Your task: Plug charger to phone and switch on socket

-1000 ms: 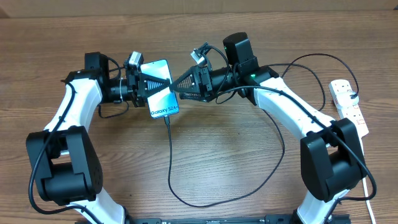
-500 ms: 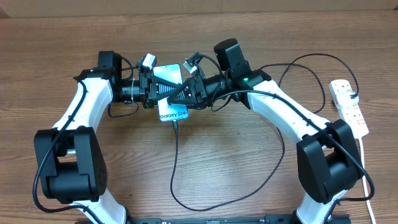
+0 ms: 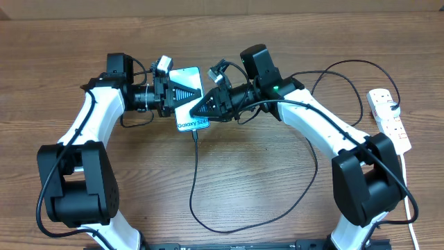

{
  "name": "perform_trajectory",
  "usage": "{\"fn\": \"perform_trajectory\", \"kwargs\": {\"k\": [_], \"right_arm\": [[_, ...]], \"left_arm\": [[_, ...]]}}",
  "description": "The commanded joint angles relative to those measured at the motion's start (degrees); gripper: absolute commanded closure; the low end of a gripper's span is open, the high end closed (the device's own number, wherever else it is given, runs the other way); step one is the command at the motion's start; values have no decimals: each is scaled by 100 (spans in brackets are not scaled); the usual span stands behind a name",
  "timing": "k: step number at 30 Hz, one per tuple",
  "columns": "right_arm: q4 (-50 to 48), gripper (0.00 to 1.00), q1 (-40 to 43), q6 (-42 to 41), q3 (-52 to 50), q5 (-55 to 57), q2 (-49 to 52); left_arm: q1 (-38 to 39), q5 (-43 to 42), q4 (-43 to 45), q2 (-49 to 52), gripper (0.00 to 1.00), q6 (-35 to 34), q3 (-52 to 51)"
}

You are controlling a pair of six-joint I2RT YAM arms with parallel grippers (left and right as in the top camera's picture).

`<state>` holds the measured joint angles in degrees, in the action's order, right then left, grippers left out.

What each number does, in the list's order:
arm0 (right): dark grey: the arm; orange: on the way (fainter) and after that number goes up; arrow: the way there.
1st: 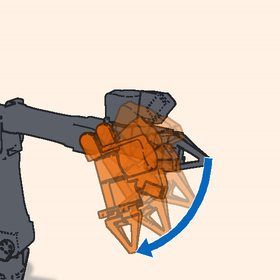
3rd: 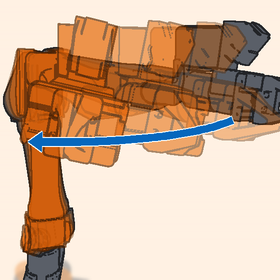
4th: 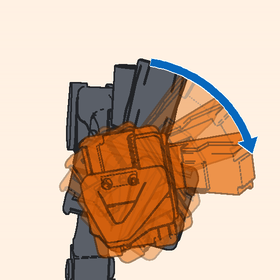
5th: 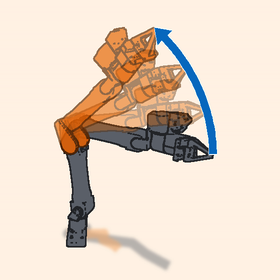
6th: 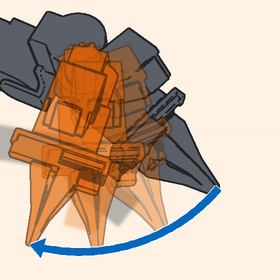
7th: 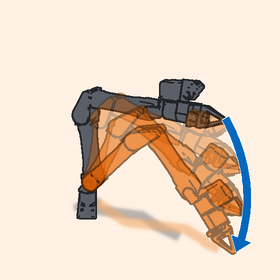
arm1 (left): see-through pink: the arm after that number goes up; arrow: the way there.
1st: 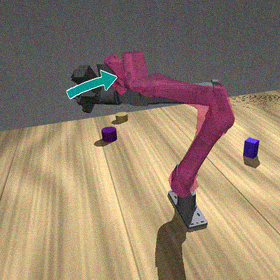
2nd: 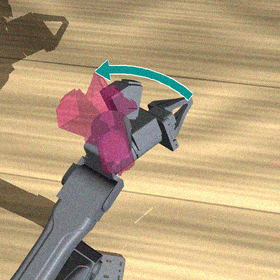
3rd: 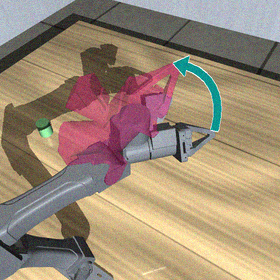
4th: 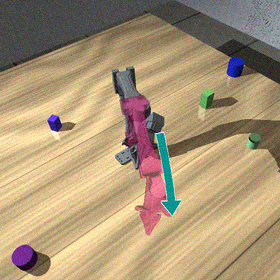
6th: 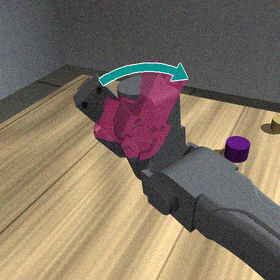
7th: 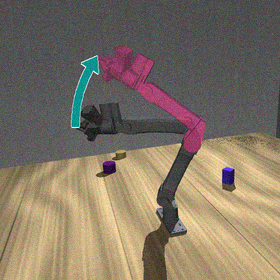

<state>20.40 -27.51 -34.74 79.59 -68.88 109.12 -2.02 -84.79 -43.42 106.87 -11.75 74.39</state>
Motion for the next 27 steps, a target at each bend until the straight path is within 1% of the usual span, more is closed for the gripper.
{"fn": "perform_trajectory", "kwargs": {"k": [1,5,6,9,10,11,12,13,14,16,17,18,20,21,24,26,27], "right_arm": [[-94,76,46,22,109,208,-175],[-122,77,74,22,109,229,-175],[-120,79,74,22,109,232,-175],[-122,92,74,24,109,240,-175],[-122,96,74,24,109,240,-175],[-125,96,74,24,109,240,-175],[-122,96,74,24,109,240,-175],[-125,96,74,22,107,240,-175],[-127,96,76,22,109,240,-175],[-144,96,105,22,109,243,-175],[-146,96,120,22,109,249,-175],[-140,96,144,20,109,289,-175],[-44,96,221,22,109,444,-175],[-4,96,240,24,109,507,-175],[380,96,350,79,107,984,-175],[739,96,415,352,107,1414,-175],[944,96,439,476,107,1698,-175]], "left_arm": [[-59,-186,17,-125,96,-160,0],[-57,-179,20,-125,96,-157,0],[-57,-179,22,-125,96,-157,0],[-57,-160,28,-125,95,-155,0],[-57,-160,37,-125,84,-153,0],[-57,-160,39,-125,71,-155,0],[-57,-160,42,-125,56,-157,0],[-57,-160,42,-125,35,-157,0],[-57,-157,42,-125,23,-155,0],[-59,-118,42,-125,13,-155,0],[-59,-61,42,-125,10,-157,0],[-61,83,42,-125,8,-157,0],[-70,673,37,-125,0,-162,0],[-74,844,35,-125,0,-164,0],[-131,2157,-66,-125,0,-295,0],[-177,3001,-199,-125,0,-374,0],[-197,3265,-260,-125,0,-374,0]]}}
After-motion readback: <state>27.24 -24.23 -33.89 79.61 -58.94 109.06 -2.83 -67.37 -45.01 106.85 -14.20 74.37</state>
